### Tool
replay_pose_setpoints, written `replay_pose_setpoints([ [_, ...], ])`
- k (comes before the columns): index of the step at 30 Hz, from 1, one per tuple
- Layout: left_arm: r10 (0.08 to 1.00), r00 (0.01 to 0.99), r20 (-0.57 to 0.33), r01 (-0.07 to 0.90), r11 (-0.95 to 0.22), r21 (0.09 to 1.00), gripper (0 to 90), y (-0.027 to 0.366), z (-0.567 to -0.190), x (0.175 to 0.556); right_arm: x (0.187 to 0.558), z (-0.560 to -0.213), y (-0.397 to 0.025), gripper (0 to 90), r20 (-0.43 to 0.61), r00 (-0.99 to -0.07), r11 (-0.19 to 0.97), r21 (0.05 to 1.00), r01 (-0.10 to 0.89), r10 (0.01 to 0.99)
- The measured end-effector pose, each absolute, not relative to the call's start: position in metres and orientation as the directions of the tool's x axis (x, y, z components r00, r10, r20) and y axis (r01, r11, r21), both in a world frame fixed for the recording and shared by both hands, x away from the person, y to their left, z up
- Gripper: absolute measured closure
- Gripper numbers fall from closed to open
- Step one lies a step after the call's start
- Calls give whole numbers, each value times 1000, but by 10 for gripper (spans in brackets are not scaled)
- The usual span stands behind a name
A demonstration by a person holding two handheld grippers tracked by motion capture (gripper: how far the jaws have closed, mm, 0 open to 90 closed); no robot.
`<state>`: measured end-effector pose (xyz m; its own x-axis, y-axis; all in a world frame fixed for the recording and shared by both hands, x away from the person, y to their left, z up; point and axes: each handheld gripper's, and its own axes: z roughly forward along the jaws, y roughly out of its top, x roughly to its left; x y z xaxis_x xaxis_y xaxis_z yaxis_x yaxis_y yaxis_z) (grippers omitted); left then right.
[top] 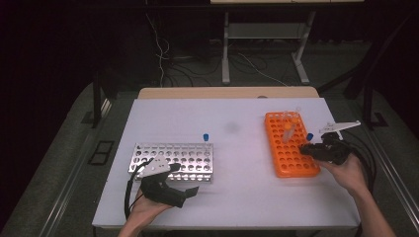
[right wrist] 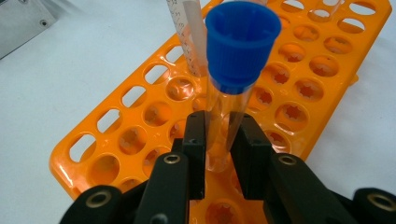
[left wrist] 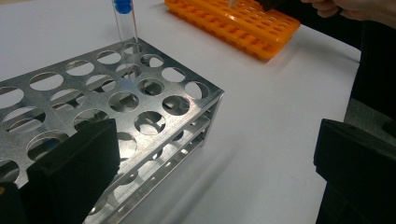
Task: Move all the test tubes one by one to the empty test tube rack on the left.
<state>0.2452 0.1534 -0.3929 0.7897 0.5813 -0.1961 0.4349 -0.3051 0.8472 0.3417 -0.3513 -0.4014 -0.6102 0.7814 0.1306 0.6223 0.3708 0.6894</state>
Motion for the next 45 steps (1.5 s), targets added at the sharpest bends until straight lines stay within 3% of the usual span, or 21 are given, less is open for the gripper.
replay_pose_setpoints([
  [23, 576, 794, -195, 436, -316, 843, 0, 153, -390, 246, 333, -362, -352, 762, 121, -643, 377, 722, 580, 757],
  [45, 542, 820, -182, 420, -354, 836, 0, 146, -373, 253, 315, -317, -307, 761, 133, -775, 458, 741, 492, 617],
])
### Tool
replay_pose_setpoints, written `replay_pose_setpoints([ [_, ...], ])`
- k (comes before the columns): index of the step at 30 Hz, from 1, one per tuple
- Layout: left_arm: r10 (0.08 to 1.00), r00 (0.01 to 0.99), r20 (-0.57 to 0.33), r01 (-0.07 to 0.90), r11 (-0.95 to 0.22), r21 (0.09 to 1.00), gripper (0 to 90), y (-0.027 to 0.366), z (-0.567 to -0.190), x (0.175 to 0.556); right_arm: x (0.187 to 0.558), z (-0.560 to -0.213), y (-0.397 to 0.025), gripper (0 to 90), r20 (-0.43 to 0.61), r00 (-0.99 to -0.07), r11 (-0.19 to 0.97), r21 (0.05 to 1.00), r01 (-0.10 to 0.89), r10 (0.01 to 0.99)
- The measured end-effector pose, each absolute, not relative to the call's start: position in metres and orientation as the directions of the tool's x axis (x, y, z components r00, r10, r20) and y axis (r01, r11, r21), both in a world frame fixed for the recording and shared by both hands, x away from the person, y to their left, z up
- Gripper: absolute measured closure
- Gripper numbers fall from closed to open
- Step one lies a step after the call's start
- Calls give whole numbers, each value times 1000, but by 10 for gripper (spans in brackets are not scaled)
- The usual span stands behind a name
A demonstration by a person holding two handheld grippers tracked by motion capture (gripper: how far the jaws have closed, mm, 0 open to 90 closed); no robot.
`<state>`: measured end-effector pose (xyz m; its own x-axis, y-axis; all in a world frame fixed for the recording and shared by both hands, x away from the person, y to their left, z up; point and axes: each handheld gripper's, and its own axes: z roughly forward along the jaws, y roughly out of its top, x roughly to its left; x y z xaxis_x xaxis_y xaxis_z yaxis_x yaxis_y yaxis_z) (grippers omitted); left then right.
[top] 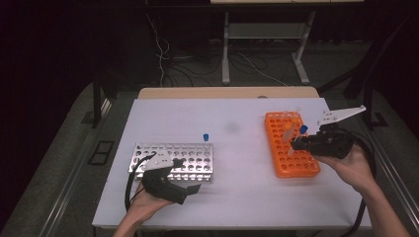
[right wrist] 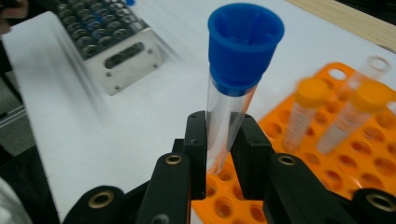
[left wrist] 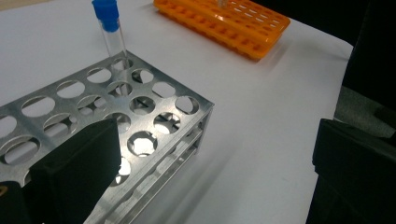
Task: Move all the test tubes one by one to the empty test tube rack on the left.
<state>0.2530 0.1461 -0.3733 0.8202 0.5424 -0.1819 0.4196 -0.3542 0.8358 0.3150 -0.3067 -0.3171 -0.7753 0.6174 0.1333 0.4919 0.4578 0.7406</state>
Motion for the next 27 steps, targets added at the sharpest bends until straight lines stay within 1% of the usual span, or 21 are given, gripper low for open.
replay_pose_setpoints([
  [13, 474, 870, -134, 359, -425, 831, 3, 129, -338, 264, 305, -298, -256, 762, 117, -862, 538, 737, 408, 494],
  [19, 431, 896, -111, 326, -466, 822, 10, 115, -323, 269, 305, -298, -238, 762, 121, -882, 561, 730, 390, 455],
  [27, 398, 912, -100, 304, -493, 815, 22, 103, -309, 279, 304, -300, -221, 761, 130, -899, 581, 722, 375, 419],
])
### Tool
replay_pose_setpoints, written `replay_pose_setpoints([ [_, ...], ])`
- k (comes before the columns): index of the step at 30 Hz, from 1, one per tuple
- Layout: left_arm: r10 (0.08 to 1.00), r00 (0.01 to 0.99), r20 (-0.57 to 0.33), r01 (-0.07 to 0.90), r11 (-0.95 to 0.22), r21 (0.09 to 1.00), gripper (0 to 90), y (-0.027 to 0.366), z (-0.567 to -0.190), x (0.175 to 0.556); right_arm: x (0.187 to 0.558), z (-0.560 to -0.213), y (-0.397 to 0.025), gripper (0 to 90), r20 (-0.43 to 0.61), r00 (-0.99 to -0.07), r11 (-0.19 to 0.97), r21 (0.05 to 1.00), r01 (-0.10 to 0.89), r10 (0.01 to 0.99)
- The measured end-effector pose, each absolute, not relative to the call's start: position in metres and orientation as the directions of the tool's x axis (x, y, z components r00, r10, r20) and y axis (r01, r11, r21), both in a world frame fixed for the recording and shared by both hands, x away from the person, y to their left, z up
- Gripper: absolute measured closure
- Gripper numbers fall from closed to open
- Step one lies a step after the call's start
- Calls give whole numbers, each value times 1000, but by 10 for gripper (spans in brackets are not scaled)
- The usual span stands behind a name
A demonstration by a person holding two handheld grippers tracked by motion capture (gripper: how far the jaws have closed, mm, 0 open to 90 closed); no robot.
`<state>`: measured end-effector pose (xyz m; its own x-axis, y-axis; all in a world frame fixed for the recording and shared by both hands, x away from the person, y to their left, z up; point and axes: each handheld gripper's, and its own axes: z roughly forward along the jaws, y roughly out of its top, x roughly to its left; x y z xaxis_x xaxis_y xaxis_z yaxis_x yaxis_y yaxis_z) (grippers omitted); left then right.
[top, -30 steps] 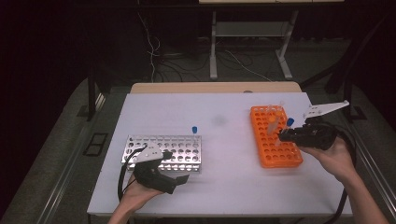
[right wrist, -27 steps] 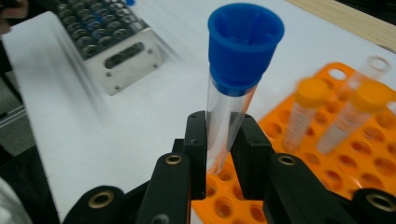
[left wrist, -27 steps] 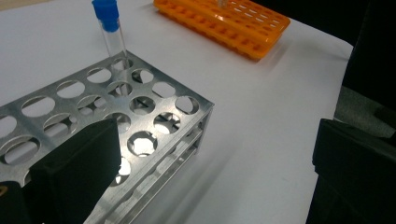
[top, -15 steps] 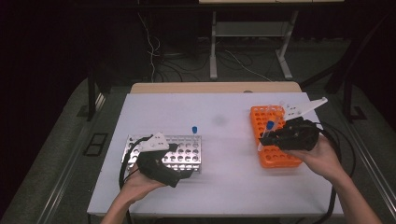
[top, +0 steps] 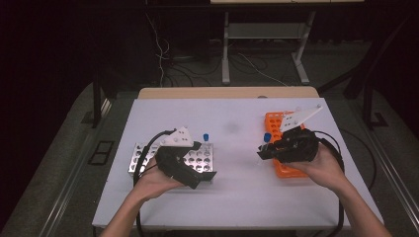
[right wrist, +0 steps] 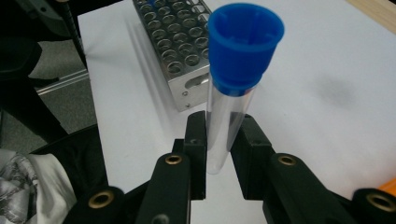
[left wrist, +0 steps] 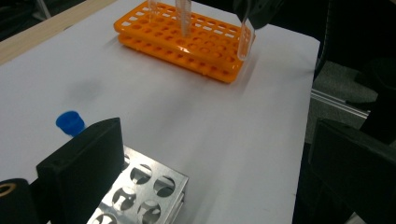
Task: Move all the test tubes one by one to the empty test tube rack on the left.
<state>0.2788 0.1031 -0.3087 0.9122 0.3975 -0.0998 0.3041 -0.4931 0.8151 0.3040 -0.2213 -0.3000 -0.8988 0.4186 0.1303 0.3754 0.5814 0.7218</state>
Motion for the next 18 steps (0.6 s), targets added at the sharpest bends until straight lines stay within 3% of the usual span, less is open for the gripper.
replay_pose_setpoints([
  [18, 323, 941, -103, 268, -523, 809, 144, 80, -283, 301, 306, -304, -192, 761, 133, -924, 614, 712, 341, 360],
])
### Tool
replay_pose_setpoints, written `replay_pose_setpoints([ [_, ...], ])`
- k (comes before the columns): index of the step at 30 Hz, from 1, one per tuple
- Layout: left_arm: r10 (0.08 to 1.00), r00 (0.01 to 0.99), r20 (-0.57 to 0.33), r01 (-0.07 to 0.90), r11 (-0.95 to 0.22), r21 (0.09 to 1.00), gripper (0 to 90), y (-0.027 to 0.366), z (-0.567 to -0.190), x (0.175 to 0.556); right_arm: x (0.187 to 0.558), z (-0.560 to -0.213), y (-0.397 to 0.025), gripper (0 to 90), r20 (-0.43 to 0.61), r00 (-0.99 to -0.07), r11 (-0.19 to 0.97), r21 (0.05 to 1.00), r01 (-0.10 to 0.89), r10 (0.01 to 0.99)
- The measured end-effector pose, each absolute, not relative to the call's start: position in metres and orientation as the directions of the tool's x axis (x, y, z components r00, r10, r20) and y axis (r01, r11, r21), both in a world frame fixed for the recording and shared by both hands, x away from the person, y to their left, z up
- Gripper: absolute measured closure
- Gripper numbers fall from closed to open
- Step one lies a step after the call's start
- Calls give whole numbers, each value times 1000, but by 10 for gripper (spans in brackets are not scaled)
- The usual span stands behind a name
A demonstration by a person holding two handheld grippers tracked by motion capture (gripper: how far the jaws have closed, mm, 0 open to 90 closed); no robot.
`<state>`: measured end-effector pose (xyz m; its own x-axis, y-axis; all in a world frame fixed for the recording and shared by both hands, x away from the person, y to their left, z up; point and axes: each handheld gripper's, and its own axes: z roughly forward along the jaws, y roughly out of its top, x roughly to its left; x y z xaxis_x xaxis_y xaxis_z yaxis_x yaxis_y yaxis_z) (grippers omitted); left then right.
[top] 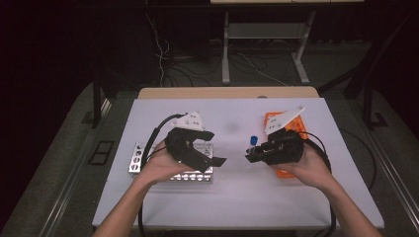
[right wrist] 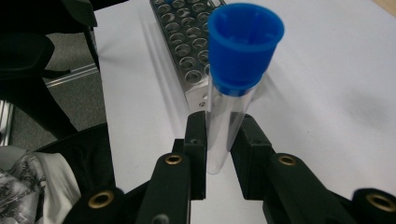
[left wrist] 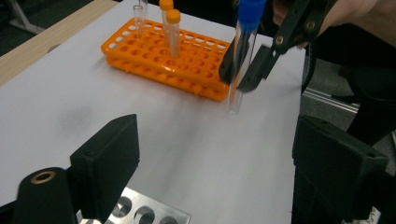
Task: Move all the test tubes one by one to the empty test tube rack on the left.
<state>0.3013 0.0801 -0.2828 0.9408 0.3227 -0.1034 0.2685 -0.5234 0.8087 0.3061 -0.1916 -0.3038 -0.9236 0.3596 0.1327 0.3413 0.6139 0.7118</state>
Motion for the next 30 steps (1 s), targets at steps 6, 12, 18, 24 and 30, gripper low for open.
replay_pose_setpoints([
  [6, 282, 952, -116, 256, -535, 805, 232, 70, -280, 305, 307, -306, -178, 761, 129, -933, 628, 708, 323, 336],
  [12, 253, 961, -112, 236, -540, 808, 381, 58, -277, 308, 307, -310, -163, 761, 125, -941, 642, 703, 308, 314],
  [18, 247, 963, -107, 231, -551, 802, 542, 53, -277, 309, 307, -313, -152, 761, 125, -947, 646, 704, 295, 295],
  [24, 238, 965, -113, 232, -564, 793, 641, 55, -279, 312, 306, -317, -145, 761, 129, -950, 645, 707, 290, 286],
  [30, 220, 967, -131, 236, -566, 790, 743, 55, -279, 314, 307, -319, -143, 756, 132, -950, 636, 715, 289, 283],
])
